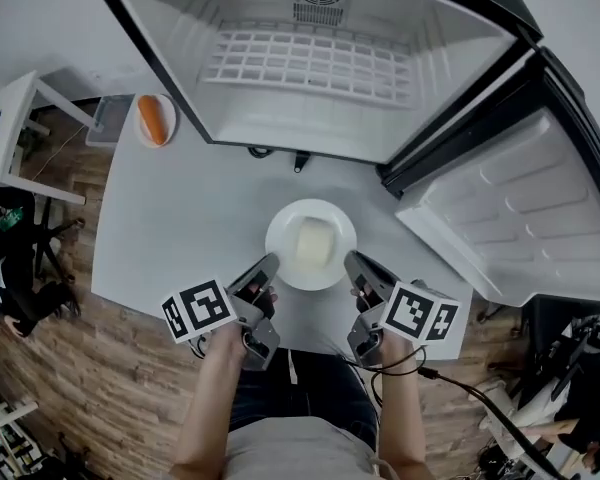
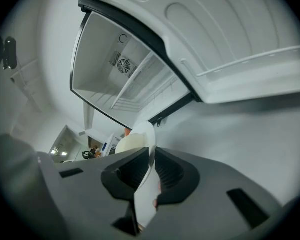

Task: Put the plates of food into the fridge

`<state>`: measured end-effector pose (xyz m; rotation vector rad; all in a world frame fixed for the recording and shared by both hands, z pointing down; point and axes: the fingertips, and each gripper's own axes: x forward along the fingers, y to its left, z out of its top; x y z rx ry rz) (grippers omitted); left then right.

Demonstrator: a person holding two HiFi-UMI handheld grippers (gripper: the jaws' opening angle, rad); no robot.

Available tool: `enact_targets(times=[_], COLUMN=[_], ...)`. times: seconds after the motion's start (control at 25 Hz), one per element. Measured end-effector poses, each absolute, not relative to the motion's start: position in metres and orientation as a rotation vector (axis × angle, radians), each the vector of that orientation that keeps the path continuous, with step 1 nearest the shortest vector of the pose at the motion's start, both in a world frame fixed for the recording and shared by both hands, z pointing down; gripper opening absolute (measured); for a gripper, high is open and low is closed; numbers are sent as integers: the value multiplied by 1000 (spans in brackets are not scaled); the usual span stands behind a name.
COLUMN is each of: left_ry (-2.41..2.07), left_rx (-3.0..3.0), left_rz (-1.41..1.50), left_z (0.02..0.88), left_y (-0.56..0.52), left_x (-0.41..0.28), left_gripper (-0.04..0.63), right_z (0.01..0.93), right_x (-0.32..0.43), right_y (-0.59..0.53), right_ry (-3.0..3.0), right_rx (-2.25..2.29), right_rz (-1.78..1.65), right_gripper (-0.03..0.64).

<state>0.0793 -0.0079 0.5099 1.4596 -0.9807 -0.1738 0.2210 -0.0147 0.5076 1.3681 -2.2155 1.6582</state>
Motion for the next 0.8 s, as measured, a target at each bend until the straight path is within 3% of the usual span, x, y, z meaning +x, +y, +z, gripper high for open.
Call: enact_targets(times=[0.44, 0.8], left_ry=[-998, -946], left_rx=[1401, 1502], left_rz=[-467, -486], left_z=[454, 399], left_y=[-47, -128], left_x=[7, -30], left_gripper=[20, 18], right_z=[447, 395], right_x=[148, 113], right_y=[-78, -150], right_ry=[-2400, -2465], right_rx=[1253, 1399], right_rz=[1567, 1501], right_gripper=[49, 49])
